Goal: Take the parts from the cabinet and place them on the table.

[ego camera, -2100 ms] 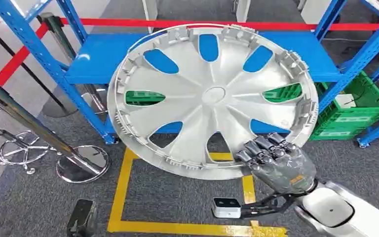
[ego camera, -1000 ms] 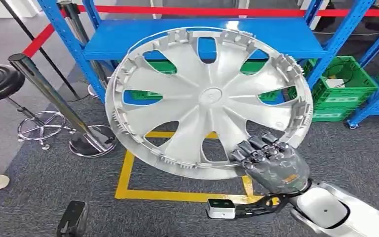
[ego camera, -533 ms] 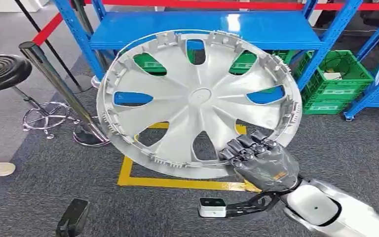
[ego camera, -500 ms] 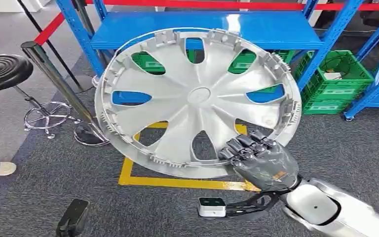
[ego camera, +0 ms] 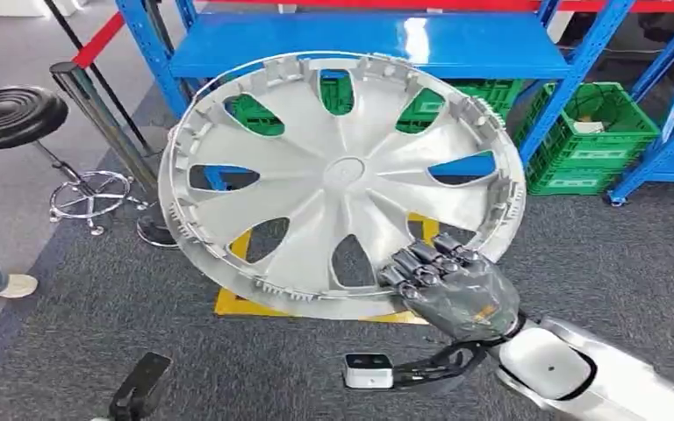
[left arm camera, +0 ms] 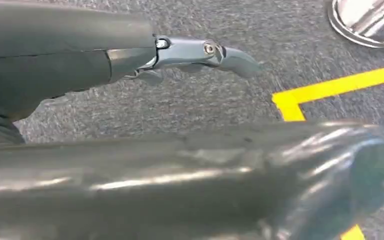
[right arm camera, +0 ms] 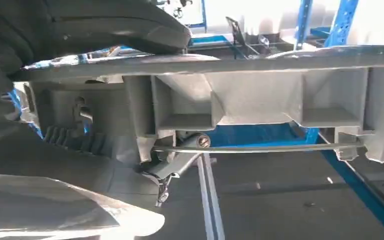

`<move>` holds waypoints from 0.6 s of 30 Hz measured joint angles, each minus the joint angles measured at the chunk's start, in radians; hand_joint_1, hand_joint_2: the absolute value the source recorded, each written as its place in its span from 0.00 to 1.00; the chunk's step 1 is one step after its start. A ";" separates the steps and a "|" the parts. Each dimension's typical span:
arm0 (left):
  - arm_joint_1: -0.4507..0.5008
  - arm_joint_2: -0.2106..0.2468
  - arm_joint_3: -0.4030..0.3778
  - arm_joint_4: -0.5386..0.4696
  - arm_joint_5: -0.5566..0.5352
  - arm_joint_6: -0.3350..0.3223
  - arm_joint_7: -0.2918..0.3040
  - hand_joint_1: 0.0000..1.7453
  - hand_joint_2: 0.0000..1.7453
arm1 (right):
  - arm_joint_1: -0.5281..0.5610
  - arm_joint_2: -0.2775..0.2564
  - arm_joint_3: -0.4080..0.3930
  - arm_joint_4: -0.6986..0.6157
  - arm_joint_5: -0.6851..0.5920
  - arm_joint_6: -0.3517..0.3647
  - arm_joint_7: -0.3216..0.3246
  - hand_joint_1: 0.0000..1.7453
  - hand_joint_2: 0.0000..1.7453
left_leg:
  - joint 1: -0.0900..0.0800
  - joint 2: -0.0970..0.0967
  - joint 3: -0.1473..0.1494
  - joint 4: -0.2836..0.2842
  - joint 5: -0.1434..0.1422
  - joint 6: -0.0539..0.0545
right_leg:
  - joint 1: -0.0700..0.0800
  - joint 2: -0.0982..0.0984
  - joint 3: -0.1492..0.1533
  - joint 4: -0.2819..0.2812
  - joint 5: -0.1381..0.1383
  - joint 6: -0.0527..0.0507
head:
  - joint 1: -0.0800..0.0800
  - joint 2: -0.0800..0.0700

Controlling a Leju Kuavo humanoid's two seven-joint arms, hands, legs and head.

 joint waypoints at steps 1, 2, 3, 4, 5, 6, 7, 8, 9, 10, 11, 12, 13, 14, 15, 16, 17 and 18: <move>0.000 0.002 0.000 0.000 -0.002 0.000 0.000 0.00 0.00 | -0.001 0.001 0.001 0.000 0.000 0.000 0.000 1.00 1.00 | -0.003 -0.002 -0.001 0.002 -0.001 -0.004 | -0.007 -0.002 0.001 -0.010 0.008 -0.012 | 0.000 0.000; 0.001 0.001 0.000 0.000 -0.004 0.000 -0.001 0.00 0.00 | -0.004 0.002 0.003 0.001 0.000 0.000 0.000 1.00 1.00 | 0.000 -0.003 -0.010 0.016 -0.025 -0.011 | -0.009 -0.004 -0.001 -0.012 0.014 -0.019 | -0.003 0.000; 0.000 0.002 0.001 0.000 -0.007 -0.003 -0.001 0.00 0.00 | -0.006 0.005 0.006 0.002 0.000 0.000 0.000 1.00 1.00 | 0.002 -0.003 -0.030 0.068 -0.066 -0.018 | -0.009 -0.004 -0.006 -0.011 0.018 -0.025 | -0.008 0.000; 0.000 0.003 0.002 0.000 -0.015 -0.008 -0.001 0.00 0.00 | -0.006 0.006 0.009 0.003 0.000 0.000 0.000 1.00 1.00 | 0.007 -0.003 -0.061 0.150 -0.113 -0.025 | -0.009 -0.005 -0.011 -0.010 0.020 -0.028 | -0.007 0.000; 0.002 0.003 0.005 0.000 -0.029 -0.015 -0.001 0.00 0.00 | -0.006 0.008 0.012 0.005 0.000 0.000 0.000 1.00 1.00 | 0.009 -0.003 -0.094 0.238 -0.152 -0.030 | -0.008 -0.005 -0.016 -0.008 0.022 -0.031 | -0.007 0.000; 0.005 0.001 0.007 -0.003 -0.040 -0.018 -0.001 0.00 0.00 | -0.006 0.011 0.014 0.007 0.000 0.001 0.000 1.00 1.00 | 0.011 -0.003 -0.116 0.303 -0.173 -0.034 | -0.008 -0.005 -0.021 -0.005 0.024 -0.031 | -0.008 0.000; 0.009 0.000 0.011 -0.009 -0.048 -0.022 0.000 0.00 0.00 | -0.006 0.013 0.017 0.008 0.000 0.002 0.000 1.00 1.00 | 0.013 -0.003 -0.115 0.317 -0.167 -0.035 | -0.008 -0.005 -0.026 -0.001 0.025 -0.031 | -0.007 0.000; 0.011 0.000 0.016 -0.014 -0.055 -0.023 0.004 0.00 0.00 | -0.006 0.013 0.019 0.009 0.000 0.004 0.000 1.00 1.00 | 0.015 -0.002 -0.093 0.286 -0.139 -0.035 | -0.008 -0.004 -0.030 0.003 0.025 -0.031 | -0.008 0.000; 0.015 0.001 0.023 -0.024 -0.066 -0.023 0.013 0.00 0.00 | -0.006 0.014 0.020 0.010 0.000 0.005 0.000 1.00 1.00 | 0.015 -0.003 -0.054 0.219 -0.100 -0.033 | -0.008 -0.004 -0.032 0.007 0.024 -0.030 | -0.007 0.000; 0.017 0.003 0.026 -0.033 -0.073 -0.023 0.016 0.00 0.00 | -0.006 0.016 0.020 0.011 0.000 0.006 0.000 1.00 1.00 | 0.015 -0.003 -0.006 0.130 -0.061 -0.029 | -0.008 -0.003 -0.032 0.010 0.023 -0.028 | -0.008 0.000; 0.018 0.004 0.028 -0.039 -0.079 -0.023 0.021 0.00 0.00 | -0.006 0.018 0.020 0.013 0.000 0.006 0.000 1.00 1.00 | 0.014 -0.004 0.033 0.049 -0.043 -0.022 | -0.008 -0.003 -0.035 0.012 0.022 -0.026 | -0.007 0.000; 0.019 0.006 0.030 -0.042 -0.080 -0.023 0.023 0.00 0.00 | -0.008 0.018 0.020 0.014 0.000 0.005 0.002 1.00 1.00 | 0.008 -0.004 0.051 0.029 -0.058 -0.016 | -0.003 -0.003 -0.045 0.014 0.024 -0.019 | -0.006 0.000; 0.023 0.006 0.032 -0.047 -0.085 -0.022 0.024 0.00 0.00 | -0.008 0.019 0.020 0.016 0.000 0.003 0.004 1.00 1.00 | 0.005 -0.004 0.048 0.017 -0.058 -0.012 | -0.006 -0.002 -0.049 0.014 0.029 -0.011 | -0.007 0.000; 0.028 0.007 0.036 -0.051 -0.089 -0.022 0.024 0.00 0.00 | -0.008 0.020 0.021 0.016 0.000 0.003 0.007 1.00 1.00 | 0.004 -0.004 0.045 0.015 -0.058 -0.012 | -0.008 -0.001 -0.051 0.013 0.031 -0.007 | -0.007 0.000; 0.032 0.010 0.044 -0.055 -0.092 -0.021 0.026 0.00 0.00 | -0.008 0.020 0.021 0.017 0.000 0.002 0.011 1.00 1.00 | 0.002 -0.004 0.043 0.014 -0.060 -0.007 | -0.009 -0.002 -0.052 0.012 0.034 -0.003 | -0.007 0.000; 0.034 0.010 0.047 -0.057 -0.095 -0.021 0.027 0.00 0.00 | -0.008 0.020 0.021 0.019 0.000 0.002 0.013 1.00 1.00 | 0.007 -0.004 0.043 0.003 -0.055 0.000 | -0.006 -0.002 -0.052 0.012 0.033 0.003 | -0.007 0.000; 0.035 0.010 0.047 -0.061 -0.100 -0.021 0.027 0.00 0.00 | -0.007 0.020 0.021 0.021 -0.001 0.001 0.016 1.00 1.00 | 0.013 -0.001 0.047 -0.006 -0.049 0.009 | -0.007 0.000 -0.065 0.023 0.011 0.008 | -0.006 0.000; 0.034 0.010 0.048 -0.065 -0.104 -0.020 0.027 0.00 0.00 | -0.010 0.020 0.021 0.023 -0.001 0.000 0.018 1.00 1.00 | 0.013 -0.001 0.044 -0.007 -0.044 0.017 | -0.008 0.000 -0.089 0.070 -0.021 0.012 | -0.003 0.000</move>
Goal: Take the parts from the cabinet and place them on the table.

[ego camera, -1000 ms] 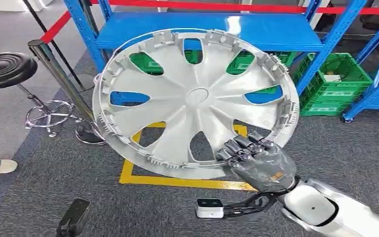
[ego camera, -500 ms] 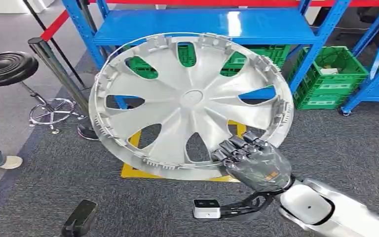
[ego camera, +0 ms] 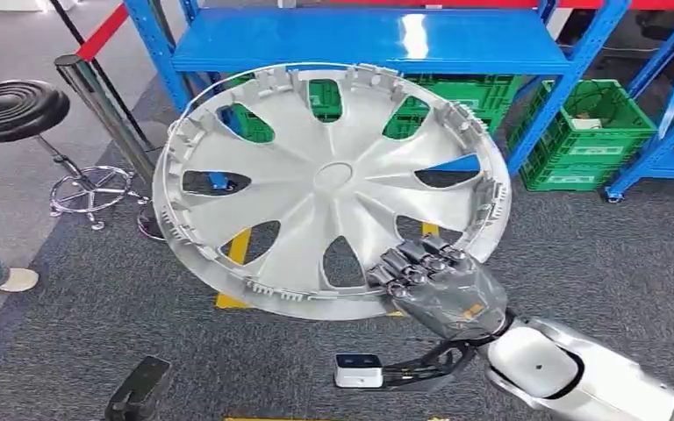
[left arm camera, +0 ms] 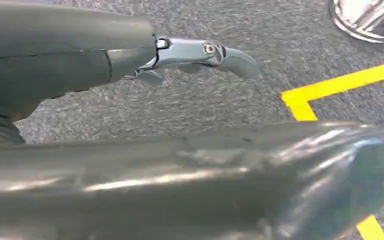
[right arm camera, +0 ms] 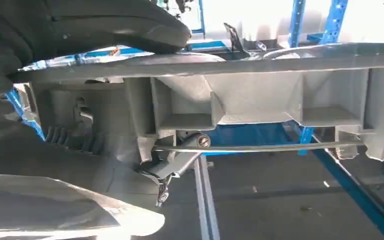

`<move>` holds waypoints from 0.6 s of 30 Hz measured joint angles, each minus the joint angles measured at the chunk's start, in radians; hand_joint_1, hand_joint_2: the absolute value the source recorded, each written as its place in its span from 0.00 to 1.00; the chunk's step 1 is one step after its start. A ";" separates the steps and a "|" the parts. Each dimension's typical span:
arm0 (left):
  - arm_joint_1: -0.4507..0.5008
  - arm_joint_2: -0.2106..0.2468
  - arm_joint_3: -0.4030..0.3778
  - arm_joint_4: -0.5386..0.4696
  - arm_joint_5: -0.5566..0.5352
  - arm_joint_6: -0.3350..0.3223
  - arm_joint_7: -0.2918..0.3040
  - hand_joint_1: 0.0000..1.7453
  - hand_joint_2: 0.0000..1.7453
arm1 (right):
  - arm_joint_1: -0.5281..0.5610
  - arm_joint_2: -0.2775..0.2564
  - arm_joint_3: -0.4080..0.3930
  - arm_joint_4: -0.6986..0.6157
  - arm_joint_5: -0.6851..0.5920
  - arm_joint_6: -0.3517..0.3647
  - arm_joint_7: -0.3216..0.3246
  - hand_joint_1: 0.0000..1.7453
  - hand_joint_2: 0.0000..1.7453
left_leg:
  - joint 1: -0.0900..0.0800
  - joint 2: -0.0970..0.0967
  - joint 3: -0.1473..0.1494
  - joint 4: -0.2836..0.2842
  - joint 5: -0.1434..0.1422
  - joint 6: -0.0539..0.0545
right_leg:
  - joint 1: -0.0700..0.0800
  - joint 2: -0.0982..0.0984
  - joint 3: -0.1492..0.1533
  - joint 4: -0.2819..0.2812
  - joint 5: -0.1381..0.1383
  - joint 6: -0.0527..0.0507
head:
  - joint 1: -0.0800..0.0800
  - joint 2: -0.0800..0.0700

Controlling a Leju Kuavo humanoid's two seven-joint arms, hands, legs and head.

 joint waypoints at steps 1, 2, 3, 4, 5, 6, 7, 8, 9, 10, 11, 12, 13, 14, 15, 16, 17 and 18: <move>0.001 0.000 0.002 -0.002 -0.006 0.000 0.001 0.00 0.00 | 0.000 0.000 0.001 0.002 0.000 0.000 0.000 1.00 1.00 | 0.000 0.000 -0.004 0.001 0.001 0.002 | -0.002 0.001 -0.034 0.074 -0.036 0.001 | -0.002 0.000; 0.003 0.000 0.002 -0.002 -0.011 0.000 0.002 0.00 0.00 | 0.001 0.000 0.003 0.005 0.000 0.000 0.002 1.00 1.00 | -0.001 0.000 -0.006 0.002 0.002 0.004 | -0.003 0.001 -0.074 0.162 -0.072 0.004 | -0.001 0.000; 0.005 0.000 0.002 -0.002 -0.019 0.000 0.003 0.00 0.00 | 0.003 0.000 0.006 0.008 0.000 -0.001 0.002 1.00 1.00 | -0.002 0.001 -0.009 0.003 0.004 0.005 | -0.003 0.001 -0.105 0.229 -0.094 0.007 | -0.002 0.000; 0.006 0.000 0.002 -0.002 -0.027 0.000 0.004 0.00 0.00 | 0.003 0.001 0.011 0.010 0.000 -0.001 0.003 1.00 1.00 | -0.002 0.001 -0.010 0.005 0.004 0.005 | -0.003 0.001 -0.118 0.258 -0.094 0.008 | -0.002 0.000; 0.008 0.000 0.002 -0.002 -0.032 0.000 0.005 0.00 0.00 | 0.003 0.001 0.015 0.013 0.000 -0.001 0.003 1.00 1.00 | -0.001 0.001 -0.011 0.007 0.004 0.004 | -0.003 0.001 -0.104 0.235 -0.067 0.010 | -0.001 0.000; 0.009 0.000 0.002 -0.002 -0.038 0.000 0.006 0.00 0.00 | 0.003 0.001 0.018 0.017 0.000 -0.001 0.003 1.00 1.00 | -0.001 0.000 -0.011 0.011 0.004 0.004 | -0.004 0.001 -0.072 0.174 -0.027 0.010 | -0.002 0.000; 0.009 -0.001 0.002 -0.002 -0.041 0.000 0.007 0.00 0.00 | 0.003 0.001 0.019 0.018 0.000 0.000 0.003 1.00 1.00 | 0.000 -0.001 -0.012 0.015 0.003 0.003 | -0.005 0.000 -0.027 0.086 0.018 0.009 | -0.001 0.000; 0.009 -0.002 0.002 -0.002 -0.043 0.000 0.009 0.00 0.00 | 0.002 0.001 0.019 0.019 0.000 -0.001 0.003 1.00 1.00 | 0.000 -0.003 -0.015 0.022 0.001 0.000 | -0.006 0.000 0.019 -0.007 0.054 0.008 | -0.001 0.000; 0.009 0.000 0.002 -0.003 -0.045 0.001 0.010 0.00 0.00 | 0.000 0.001 0.019 0.021 0.000 0.000 0.003 1.00 1.00 | -0.006 -0.003 -0.024 0.027 0.001 -0.007 | -0.002 0.000 0.037 -0.028 0.035 0.007 | -0.001 0.000; 0.010 0.000 0.002 -0.004 -0.046 0.001 0.010 0.00 0.00 | -0.002 0.002 0.020 0.021 0.000 -0.001 0.004 1.00 1.00 | -0.007 -0.003 -0.036 0.040 0.005 -0.012 | -0.003 0.004 0.034 -0.038 0.039 0.002 | -0.003 0.000; 0.010 0.000 0.002 -0.004 -0.046 0.003 0.011 0.00 0.00 | 0.000 0.004 0.021 0.023 0.000 -0.001 0.005 1.00 1.00 | -0.007 -0.003 -0.042 0.040 0.009 -0.018 | -0.002 0.006 0.024 -0.030 0.042 -0.002 | -0.004 0.000; 0.013 0.000 0.002 -0.005 -0.047 0.003 0.011 0.00 0.00 | 0.001 0.004 0.021 0.024 0.000 -0.001 0.006 1.00 1.00 | -0.006 -0.003 -0.044 0.039 0.014 -0.025 | 0.000 0.007 0.019 -0.024 0.045 -0.005 | -0.002 0.000; 0.014 0.000 0.001 -0.004 -0.048 0.004 0.011 0.00 0.00 | 0.000 0.004 0.021 0.025 0.000 -0.001 0.007 1.00 1.00 | -0.006 -0.003 -0.045 0.041 0.015 -0.028 | -0.002 0.006 0.018 -0.027 0.049 -0.013 | -0.002 0.000; 0.014 0.001 0.001 -0.005 -0.051 0.004 0.011 0.00 0.00 | -0.001 0.004 0.022 0.027 0.000 -0.001 0.008 1.00 1.00 | -0.004 -0.003 -0.050 0.048 0.000 -0.032 | -0.008 0.001 0.016 -0.033 0.057 -0.025 | -0.001 0.000; 0.014 0.000 0.001 -0.005 -0.056 0.005 0.011 0.00 0.00 | -0.001 0.005 0.022 0.027 0.000 -0.001 0.008 1.00 1.00 | -0.004 -0.003 -0.062 0.081 -0.040 -0.039 | -0.008 0.001 0.010 -0.033 0.062 -0.032 | -0.006 0.000; 0.014 0.000 0.002 -0.005 -0.060 0.005 0.012 0.00 0.00 | -0.003 0.005 0.023 0.027 0.000 -0.001 0.008 1.00 1.00 | -0.002 -0.003 -0.082 0.145 -0.088 -0.044 | -0.007 0.000 0.004 -0.033 0.067 -0.039 | -0.006 0.000; 0.014 0.000 0.002 -0.005 -0.060 0.006 0.014 0.00 0.00 | -0.003 0.005 0.023 0.027 0.000 -0.001 0.009 1.00 1.00 | 0.000 -0.003 -0.107 0.223 -0.133 -0.049 | -0.006 -0.001 -0.003 -0.032 0.072 -0.040 | -0.007 0.000; 0.015 0.000 0.002 -0.005 -0.063 0.006 0.014 0.00 0.00 | -0.003 0.006 0.023 0.027 0.000 -0.001 0.009 1.00 1.00 | 0.002 -0.003 -0.129 0.302 -0.172 -0.051 | -0.005 -0.002 -0.011 -0.032 0.078 -0.040 | -0.006 0.000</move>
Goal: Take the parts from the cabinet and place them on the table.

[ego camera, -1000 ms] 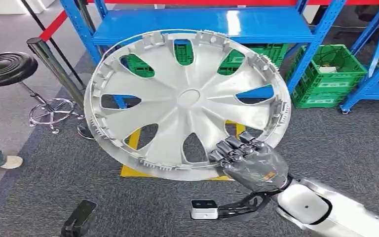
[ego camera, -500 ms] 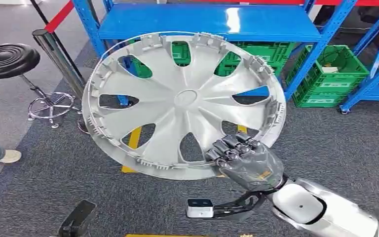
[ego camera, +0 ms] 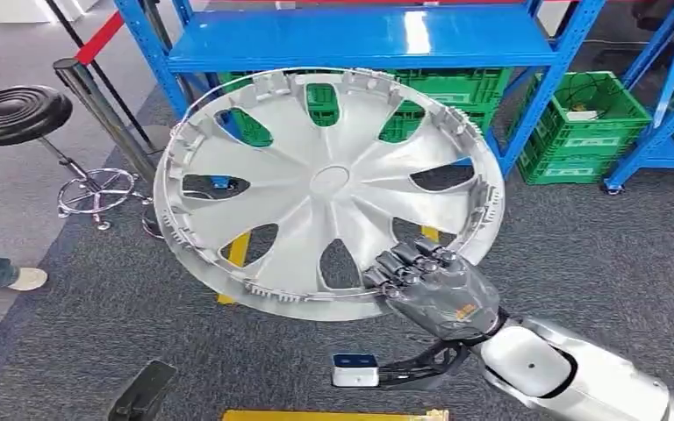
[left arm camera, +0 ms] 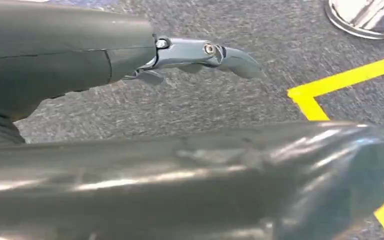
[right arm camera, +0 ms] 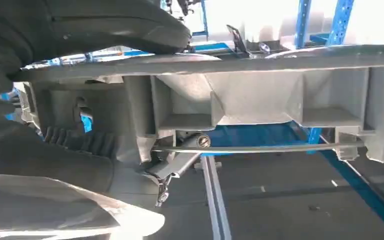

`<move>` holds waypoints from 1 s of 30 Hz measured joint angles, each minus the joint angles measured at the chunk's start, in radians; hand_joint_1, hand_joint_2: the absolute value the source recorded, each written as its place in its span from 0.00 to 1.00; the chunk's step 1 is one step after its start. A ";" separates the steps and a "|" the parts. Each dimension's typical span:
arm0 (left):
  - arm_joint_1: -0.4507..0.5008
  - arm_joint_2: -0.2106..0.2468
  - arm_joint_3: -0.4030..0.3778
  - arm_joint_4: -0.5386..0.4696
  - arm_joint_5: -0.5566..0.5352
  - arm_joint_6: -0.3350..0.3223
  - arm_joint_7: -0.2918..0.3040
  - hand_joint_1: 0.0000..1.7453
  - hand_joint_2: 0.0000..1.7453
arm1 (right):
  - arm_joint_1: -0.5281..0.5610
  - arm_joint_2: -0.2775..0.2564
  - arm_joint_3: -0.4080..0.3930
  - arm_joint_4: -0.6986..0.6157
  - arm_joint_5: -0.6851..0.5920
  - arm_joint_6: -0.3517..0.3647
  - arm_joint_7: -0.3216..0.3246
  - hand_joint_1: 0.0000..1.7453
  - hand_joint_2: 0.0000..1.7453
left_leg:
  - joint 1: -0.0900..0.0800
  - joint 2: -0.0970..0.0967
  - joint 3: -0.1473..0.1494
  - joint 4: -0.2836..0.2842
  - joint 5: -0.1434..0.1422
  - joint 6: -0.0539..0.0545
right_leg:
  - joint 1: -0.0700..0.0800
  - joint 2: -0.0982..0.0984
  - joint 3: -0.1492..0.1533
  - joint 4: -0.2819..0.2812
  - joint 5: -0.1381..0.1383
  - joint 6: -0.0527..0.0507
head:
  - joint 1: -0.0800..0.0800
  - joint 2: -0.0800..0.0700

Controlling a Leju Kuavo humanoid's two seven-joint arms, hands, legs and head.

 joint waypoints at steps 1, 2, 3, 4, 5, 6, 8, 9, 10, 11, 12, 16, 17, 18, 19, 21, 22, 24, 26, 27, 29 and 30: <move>0.000 -0.001 0.000 0.000 0.000 0.000 0.000 0.00 0.00 | 0.000 0.000 0.000 0.001 0.000 0.000 0.000 1.00 1.00 | 0.000 0.000 -0.004 0.039 -0.016 -0.001 | 0.002 0.000 -0.009 0.001 0.007 0.000 | -0.001 0.000; 0.000 -0.002 0.000 0.000 0.000 0.000 0.000 0.00 0.00 | 0.000 0.000 0.001 0.002 0.000 0.000 0.000 1.00 1.00 | 0.001 0.000 0.012 0.030 -0.008 0.001 | 0.002 0.000 -0.016 0.001 0.012 0.000 | 0.000 0.000; 0.000 -0.001 0.000 0.000 0.000 0.000 0.000 0.00 0.00 | 0.000 0.001 0.002 0.003 0.000 0.000 0.000 1.00 1.00 | 0.000 0.000 0.053 -0.027 0.020 0.004 | 0.004 0.001 -0.024 0.001 0.019 0.002 | -0.001 0.000; -0.001 -0.001 0.000 0.000 -0.003 0.000 0.000 0.00 0.00 | 0.000 0.001 0.002 0.004 0.000 0.000 0.000 1.00 1.00 | 0.000 0.000 0.109 -0.112 0.053 0.009 | 0.004 0.001 -0.030 0.001 0.026 0.004 | 0.000 0.000; -0.001 -0.001 0.000 0.000 -0.007 0.000 0.000 0.00 0.00 | 0.000 0.001 0.002 0.005 0.000 0.000 0.000 1.00 1.00 | -0.001 0.000 0.171 -0.209 0.084 0.016 | 0.004 0.002 -0.034 0.001 0.031 0.007 | -0.001 0.000; -0.004 0.000 0.000 -0.001 -0.009 0.000 0.000 0.00 0.00 | 0.000 0.002 0.002 0.005 0.000 0.000 0.000 1.00 1.00 | -0.004 -0.001 0.211 -0.284 0.072 0.022 | 0.005 0.002 -0.036 0.001 0.039 0.011 | 0.000 0.000; -0.003 -0.001 0.000 -0.003 -0.017 0.000 0.001 0.00 0.00 | -0.003 0.002 0.002 0.006 0.000 0.001 0.002 1.00 1.00 | -0.011 -0.002 0.201 -0.283 0.090 0.027 | 0.005 0.000 -0.041 -0.002 0.052 0.023 | 0.000 0.000; -0.001 0.000 0.001 -0.003 -0.018 0.000 0.004 0.00 0.00 | -0.003 0.003 0.002 0.006 0.000 0.001 0.002 1.00 1.00 | -0.015 -0.002 0.197 -0.281 0.096 0.033 | 0.003 0.000 -0.041 -0.005 0.059 0.028 | 0.001 0.000; 0.001 0.000 0.001 -0.003 -0.019 0.000 0.006 0.00 0.00 | -0.003 0.003 0.002 0.006 0.000 0.001 0.002 1.00 1.00 | -0.017 -0.001 0.193 -0.283 0.105 0.040 | 0.002 0.000 -0.042 -0.009 0.068 0.034 | 0.000 0.000; 0.002 -0.002 0.001 -0.003 -0.021 0.000 0.006 0.00 0.00 | -0.003 0.003 0.002 0.006 0.000 0.001 0.002 1.00 1.00 | -0.005 0.003 0.186 -0.300 0.123 0.050 | 0.001 0.001 -0.054 -0.008 0.066 0.040 | 0.001 0.000; 0.000 -0.003 0.001 -0.004 -0.025 0.000 0.007 0.00 0.00 | -0.003 0.003 0.002 0.007 0.000 0.002 0.003 1.00 1.00 | -0.007 0.005 0.176 -0.299 0.135 0.056 | 0.002 0.003 -0.066 0.010 0.027 0.043 | 0.003 0.000; 0.001 -0.008 0.002 -0.006 -0.029 -0.001 0.011 0.00 0.00 | -0.003 0.003 0.003 0.013 0.000 0.002 0.003 1.00 1.00 | -0.010 0.007 0.123 -0.298 0.170 0.067 | 0.001 0.003 -0.135 0.279 -0.150 0.052 | 0.007 0.000; 0.001 -0.009 0.003 -0.006 -0.029 -0.004 0.016 0.00 0.00 | -0.002 0.003 0.005 0.015 0.000 0.001 0.003 1.00 1.00 | -0.010 0.007 0.111 -0.297 0.179 0.066 | 0.001 0.003 -0.126 0.296 -0.137 0.054 | 0.007 0.000; 0.002 -0.010 0.003 -0.006 -0.030 -0.006 0.018 0.00 0.00 | 0.000 0.003 0.007 0.015 0.000 0.002 0.002 1.00 1.00 | -0.010 0.007 0.101 -0.297 0.186 0.064 | 0.001 0.003 -0.094 0.270 -0.105 0.053 | 0.007 0.000; 0.002 -0.012 0.004 -0.006 -0.030 -0.006 0.019 0.00 0.00 | 0.000 0.003 0.009 0.015 0.000 0.002 0.000 1.00 1.00 | -0.010 0.007 0.092 -0.296 0.193 0.062 | 0.001 0.003 -0.044 0.205 -0.068 0.052 | 0.007 0.000; 0.002 -0.015 0.011 -0.006 -0.030 -0.008 0.021 0.00 0.00 | -0.005 0.003 0.009 0.016 0.000 0.002 -0.007 1.00 1.00 | -0.010 0.007 0.084 -0.290 0.203 0.054 | 0.001 0.002 0.073 0.029 -0.048 0.045 | 0.007 0.000; 0.002 -0.016 0.021 -0.006 -0.031 -0.008 0.021 0.00 0.00 | -0.009 0.003 0.009 0.016 0.000 0.002 -0.007 1.00 1.00 | -0.014 0.006 0.075 -0.286 0.207 0.048 | 0.005 0.003 0.117 -0.022 -0.070 0.041 | 0.006 0.000; 0.001 -0.016 0.027 -0.005 -0.035 -0.009 0.021 0.00 0.00 | -0.009 0.003 0.010 0.015 -0.001 0.002 -0.005 1.00 1.00 | -0.014 0.006 0.069 -0.284 0.221 0.036 | 0.006 0.004 0.106 -0.031 -0.074 0.036 | 0.006 0.000; 0.003 -0.016 0.032 -0.005 -0.036 -0.010 0.021 0.00 0.00 | -0.010 0.003 0.010 0.015 0.000 0.003 -0.005 1.00 1.00 | -0.015 0.005 0.066 -0.284 0.230 0.026 | 0.002 0.003 0.099 -0.036 -0.061 0.018 | 0.007 0.000; 0.004 -0.017 0.037 -0.005 -0.037 -0.010 0.021 0.00 0.00 | -0.012 0.004 0.010 0.015 0.000 0.003 -0.005 1.00 1.00 | -0.011 0.004 0.056 -0.272 0.208 0.020 | -0.001 0.001 0.098 -0.036 -0.054 0.010 | 0.005 0.000; 0.004 -0.017 0.047 -0.005 -0.037 -0.010 0.021 0.00 0.00 | -0.011 0.004 0.010 0.016 -0.001 0.003 -0.003 1.00 1.00 | -0.006 0.004 0.010 -0.140 0.110 0.004 | 0.000 0.000 0.086 -0.036 -0.045 0.000 | -0.001 0.000; 0.005 -0.017 0.047 -0.005 -0.037 -0.010 0.021 0.00 0.00 | -0.011 0.004 0.010 0.016 -0.001 0.003 -0.003 1.00 1.00 | -0.004 0.004 -0.018 -0.053 0.068 -0.001 | 0.001 -0.001 0.080 -0.036 -0.041 -0.002 | -0.001 0.000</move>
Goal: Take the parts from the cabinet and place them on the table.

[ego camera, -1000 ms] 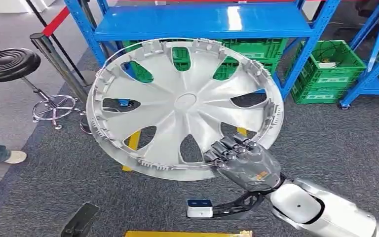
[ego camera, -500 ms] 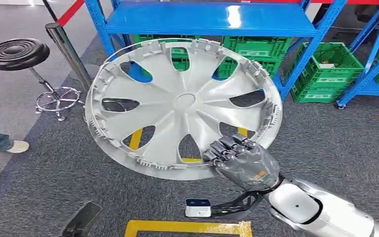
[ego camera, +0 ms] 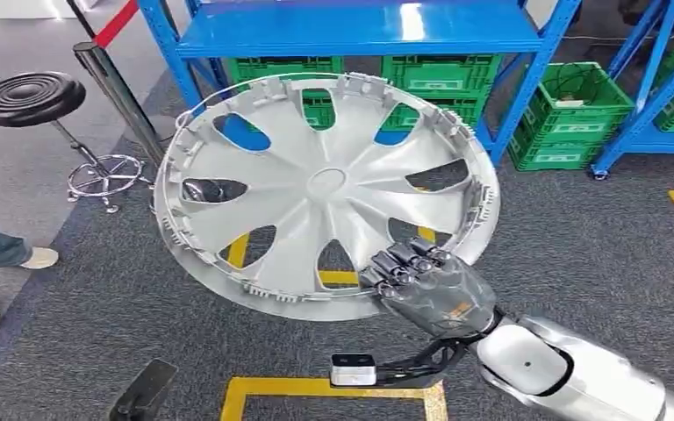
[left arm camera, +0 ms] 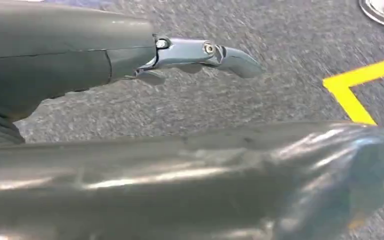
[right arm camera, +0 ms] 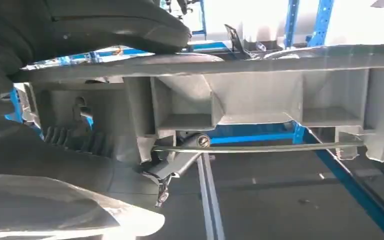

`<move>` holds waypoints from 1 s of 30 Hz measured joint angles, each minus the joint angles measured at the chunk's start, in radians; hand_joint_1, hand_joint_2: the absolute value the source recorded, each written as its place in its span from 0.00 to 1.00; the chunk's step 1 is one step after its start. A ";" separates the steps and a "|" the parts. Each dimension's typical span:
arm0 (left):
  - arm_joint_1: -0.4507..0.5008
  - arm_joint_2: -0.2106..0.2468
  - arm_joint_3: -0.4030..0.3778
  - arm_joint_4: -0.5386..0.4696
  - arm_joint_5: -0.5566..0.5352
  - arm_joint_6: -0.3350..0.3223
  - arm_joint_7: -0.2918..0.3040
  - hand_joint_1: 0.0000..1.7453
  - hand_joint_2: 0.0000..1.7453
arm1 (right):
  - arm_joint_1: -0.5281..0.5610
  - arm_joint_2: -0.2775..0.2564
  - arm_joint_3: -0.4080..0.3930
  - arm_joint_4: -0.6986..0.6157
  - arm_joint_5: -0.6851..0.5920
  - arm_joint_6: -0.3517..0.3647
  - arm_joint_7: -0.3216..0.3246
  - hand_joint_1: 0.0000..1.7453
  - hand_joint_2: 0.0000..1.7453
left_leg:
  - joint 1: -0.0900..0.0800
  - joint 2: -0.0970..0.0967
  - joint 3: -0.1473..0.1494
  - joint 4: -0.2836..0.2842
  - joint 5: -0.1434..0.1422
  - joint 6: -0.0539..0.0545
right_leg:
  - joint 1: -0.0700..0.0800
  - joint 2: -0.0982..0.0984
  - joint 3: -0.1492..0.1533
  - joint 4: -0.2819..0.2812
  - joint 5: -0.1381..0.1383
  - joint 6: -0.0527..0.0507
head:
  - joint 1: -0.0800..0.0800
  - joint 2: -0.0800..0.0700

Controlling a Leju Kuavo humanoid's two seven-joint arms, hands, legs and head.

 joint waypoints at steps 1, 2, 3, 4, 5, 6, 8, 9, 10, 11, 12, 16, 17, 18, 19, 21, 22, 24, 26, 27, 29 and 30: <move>0.001 -0.001 0.000 0.000 0.000 0.000 0.000 0.00 0.00 | 0.000 0.000 0.000 0.000 0.000 0.000 0.000 1.00 1.00 | 0.002 0.000 -0.019 0.063 -0.023 -0.003 | 0.001 0.000 -0.005 0.001 0.003 0.000 | 0.000 0.000; 0.001 -0.002 0.000 0.000 0.000 0.000 0.000 0.00 0.00 | 0.000 0.000 0.001 0.000 0.000 0.001 0.000 1.00 1.00 | 0.003 0.000 -0.019 0.082 -0.023 -0.005 | 0.001 0.000 -0.010 0.003 0.006 0.000 | 0.000 0.000; 0.001 -0.002 0.000 0.000 0.000 0.000 0.000 0.00 0.00 | 0.000 0.000 0.002 0.000 0.000 0.003 0.000 1.00 1.00 | 0.004 0.000 0.003 0.062 -0.003 -0.005 | 0.001 0.000 -0.014 0.006 0.007 0.002 | 0.000 0.000; 0.001 -0.002 0.002 0.001 0.000 0.000 0.000 0.00 0.00 | 0.000 0.000 0.003 0.000 0.000 0.006 0.000 1.00 1.00 | 0.004 0.000 0.043 -0.002 0.033 -0.002 | 0.001 0.001 -0.017 0.009 0.008 0.002 | 0.000 0.000; 0.001 -0.002 0.003 0.001 0.000 0.000 0.000 0.00 0.00 | 0.000 0.000 0.003 0.000 0.000 0.009 0.000 1.00 1.00 | 0.004 0.000 0.100 -0.099 0.075 0.002 | 0.001 0.001 -0.018 0.012 0.008 0.003 | -0.001 0.000; 0.000 -0.001 0.004 0.001 0.000 0.000 0.000 0.00 0.00 | -0.001 0.000 0.004 0.000 0.000 0.010 0.000 1.00 1.00 | 0.004 -0.001 0.147 -0.187 0.095 0.009 | 0.001 0.001 -0.019 0.015 0.007 0.005 | 0.000 0.000; 0.000 0.000 0.005 0.001 0.000 0.000 0.000 0.00 0.00 | -0.004 0.000 0.005 0.000 0.000 0.012 0.000 1.00 1.00 | -0.004 -0.003 0.164 -0.222 0.078 0.020 | 0.004 0.002 -0.030 0.016 0.013 0.018 | 0.001 0.000; 0.000 0.000 0.006 0.001 0.000 0.000 0.000 0.00 0.00 | -0.005 0.000 0.005 0.000 0.000 0.012 0.000 1.00 1.00 | -0.005 -0.003 0.161 -0.224 0.078 0.022 | 0.003 0.002 -0.032 0.017 0.016 0.023 | 0.000 0.000; 0.000 0.000 0.007 0.001 0.000 0.000 0.000 0.00 0.00 | -0.007 0.000 0.006 0.000 0.000 0.013 0.000 1.00 1.00 | -0.006 -0.003 0.158 -0.224 0.077 0.026 | 0.002 0.002 -0.034 0.015 0.018 0.027 | 0.002 0.000; 0.000 -0.001 0.008 0.001 0.000 0.000 0.000 0.00 0.00 | -0.009 0.000 0.006 0.000 0.000 0.014 -0.001 1.00 1.00 | -0.003 -0.003 0.158 -0.234 0.082 0.036 | 0.004 0.002 -0.034 0.014 0.019 0.034 | 0.001 0.000; 0.000 -0.001 0.009 0.002 -0.001 0.000 0.000 0.00 0.00 | -0.010 0.000 0.006 0.000 0.000 0.014 -0.002 1.00 1.00 | 0.001 -0.002 0.161 -0.239 0.088 0.042 | 0.002 0.003 -0.048 0.020 0.006 0.039 | 0.001 0.000; 0.000 -0.006 0.018 0.002 -0.002 -0.001 0.000 0.00 0.00 | -0.019 0.000 0.009 0.001 0.000 0.013 0.002 1.00 1.00 | -0.008 -0.005 0.151 -0.233 0.088 0.038 | 0.001 0.003 -0.037 0.007 0.027 0.021 | 0.008 0.000; 0.000 -0.007 0.019 0.002 -0.003 -0.002 0.000 0.00 0.00 | -0.019 0.000 0.010 0.001 0.000 0.013 0.005 1.00 1.00 | -0.009 -0.005 0.150 -0.233 0.089 0.040 | 0.001 0.003 -0.037 0.005 0.028 0.022 | 0.007 0.000; 0.000 -0.007 0.020 0.002 -0.005 -0.003 0.000 0.00 0.00 | -0.019 0.000 0.010 0.002 0.000 0.013 0.008 1.00 1.00 | -0.009 -0.005 0.150 -0.233 0.090 0.041 | 0.000 0.003 -0.037 0.005 0.031 0.025 | 0.008 0.000; 0.000 -0.008 0.021 0.002 -0.005 -0.003 0.000 0.00 0.00 | -0.019 0.000 0.011 0.002 0.000 0.013 0.010 1.00 1.00 | -0.010 -0.005 0.149 -0.232 0.090 0.043 | -0.001 0.003 -0.037 0.004 0.032 0.027 | 0.008 0.000; 0.000 -0.008 0.022 0.002 -0.005 -0.004 0.000 0.00 0.00 | -0.019 0.000 0.012 0.005 0.000 0.013 0.011 1.00 1.00 | -0.011 -0.004 0.147 -0.231 0.092 0.045 | -0.002 0.003 -0.039 0.003 0.035 0.031 | 0.008 0.000; -0.001 -0.008 0.023 0.002 -0.005 -0.004 0.000 0.00 0.00 | -0.019 0.000 0.013 0.006 0.000 0.013 0.011 1.00 1.00 | -0.012 -0.004 0.146 -0.230 0.092 0.045 | -0.003 0.003 -0.040 0.003 0.036 0.033 | 0.008 0.000; -0.001 -0.008 0.023 0.002 -0.005 -0.004 0.000 0.00 0.00 | -0.019 0.000 0.014 0.006 0.000 0.013 0.011 1.00 1.00 | -0.012 -0.004 0.142 -0.230 0.094 0.048 | -0.003 0.003 -0.043 0.003 0.038 0.036 | 0.007 0.000; -0.001 -0.009 0.023 0.002 -0.005 -0.004 0.000 0.00 0.00 | -0.019 0.000 0.015 0.007 0.000 0.013 0.011 1.00 1.00 | -0.012 -0.004 0.139 -0.229 0.097 0.048 | -0.003 0.003 -0.046 0.003 0.040 0.039 | 0.007 0.000; -0.001 -0.009 0.023 0.002 -0.005 -0.004 0.000 0.00 0.00 | -0.019 0.000 0.015 0.008 0.000 0.013 0.012 1.00 1.00 | -0.012 -0.004 0.138 -0.229 0.097 0.048 | -0.003 0.003 -0.048 0.003 0.041 0.040 | 0.008 0.000; -0.001 -0.009 0.023 0.003 -0.005 -0.004 0.000 0.00 0.00 | -0.019 0.000 0.016 0.008 0.000 0.012 0.016 1.00 1.00 | -0.012 -0.004 0.138 -0.229 0.098 0.048 | -0.003 0.003 -0.048 0.003 0.041 0.040 | 0.007 0.000; -0.001 -0.009 0.024 0.003 -0.008 -0.004 0.000 0.00 0.00 | -0.018 0.000 0.016 0.008 0.000 0.011 0.019 1.00 1.00 | -0.012 -0.004 0.138 -0.229 0.099 0.047 | -0.003 0.003 -0.048 0.003 0.041 0.040 | 0.007 0.000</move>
